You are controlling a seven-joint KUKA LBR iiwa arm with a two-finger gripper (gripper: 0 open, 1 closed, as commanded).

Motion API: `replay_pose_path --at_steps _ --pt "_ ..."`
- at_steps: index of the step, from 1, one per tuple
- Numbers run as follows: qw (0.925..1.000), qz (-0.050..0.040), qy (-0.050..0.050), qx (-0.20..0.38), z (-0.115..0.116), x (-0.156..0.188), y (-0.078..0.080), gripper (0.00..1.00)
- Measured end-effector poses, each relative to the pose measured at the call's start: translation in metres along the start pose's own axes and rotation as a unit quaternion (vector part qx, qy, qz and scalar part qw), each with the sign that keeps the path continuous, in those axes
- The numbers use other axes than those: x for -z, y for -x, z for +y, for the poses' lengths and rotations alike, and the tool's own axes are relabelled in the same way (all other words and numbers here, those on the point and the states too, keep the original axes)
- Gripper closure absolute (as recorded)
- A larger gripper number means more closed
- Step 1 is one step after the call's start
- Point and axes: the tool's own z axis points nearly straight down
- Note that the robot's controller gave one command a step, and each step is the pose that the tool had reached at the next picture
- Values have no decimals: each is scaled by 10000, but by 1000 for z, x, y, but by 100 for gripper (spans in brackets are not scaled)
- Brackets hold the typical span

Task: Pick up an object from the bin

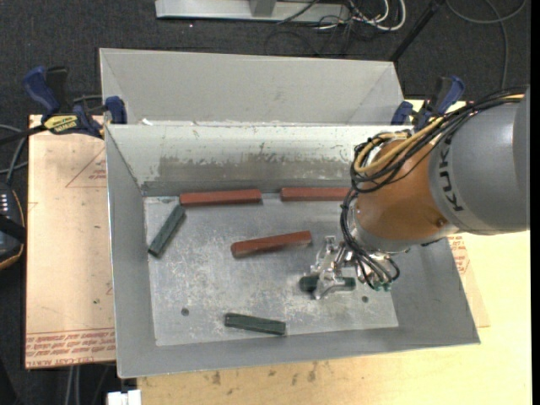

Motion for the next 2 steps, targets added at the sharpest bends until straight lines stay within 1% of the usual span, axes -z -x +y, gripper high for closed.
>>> replay_pose_path --at_steps 1,2 --pt "10000 -1 0 0 0 0 0 100" --pt "9999 78 3 -72 20 145 6 100"
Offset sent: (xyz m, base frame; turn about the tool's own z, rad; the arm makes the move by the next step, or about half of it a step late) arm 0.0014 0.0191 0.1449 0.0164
